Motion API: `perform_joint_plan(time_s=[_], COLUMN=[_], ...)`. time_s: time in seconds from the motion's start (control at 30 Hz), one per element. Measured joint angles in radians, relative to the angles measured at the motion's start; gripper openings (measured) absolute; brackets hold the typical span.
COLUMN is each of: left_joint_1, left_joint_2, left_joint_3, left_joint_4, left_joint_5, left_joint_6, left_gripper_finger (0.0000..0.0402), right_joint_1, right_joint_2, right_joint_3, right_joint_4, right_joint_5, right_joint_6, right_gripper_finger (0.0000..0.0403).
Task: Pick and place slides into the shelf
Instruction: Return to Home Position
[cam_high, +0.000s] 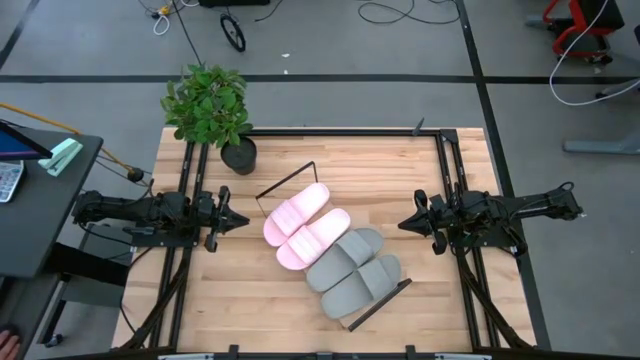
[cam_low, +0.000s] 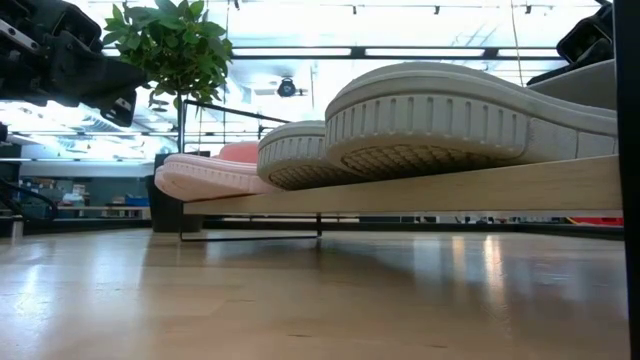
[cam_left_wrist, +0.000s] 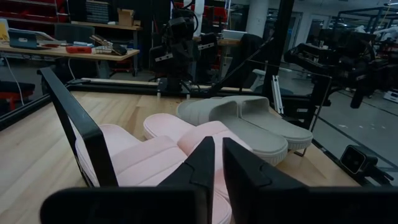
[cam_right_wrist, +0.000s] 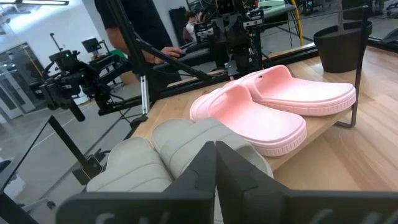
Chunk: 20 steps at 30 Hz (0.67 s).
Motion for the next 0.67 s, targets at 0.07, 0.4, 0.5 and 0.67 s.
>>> perform_joint_plan(time_s=[0.07,0.4,0.5,0.67], left_joint_1=[0.0,0.0,0.0,0.0], left_joint_2=[0.0,0.0,0.0,0.0], left_joint_3=[0.0,0.0,0.0,0.0], left_joint_4=[0.0,0.0,0.0,0.0], left_joint_5=[0.0,0.0,0.0,0.0], left_joint_6=[-0.001,0.0,0.0,0.0], left_gripper_finger=[0.004,0.0027,0.0025,0.0032], right_joint_1=[0.0,0.0,0.0,0.0], right_joint_2=[0.0,0.0,0.0,0.0], right_joint_3=[0.0,0.0,0.0,0.0], right_joint_4=[0.0,0.0,0.0,0.0], right_joint_5=[0.0,0.0,0.0,0.0], right_joint_6=[0.0,0.0,0.0,0.0], right_gripper_finger=[0.0009,0.0009,0.0009,0.0009])
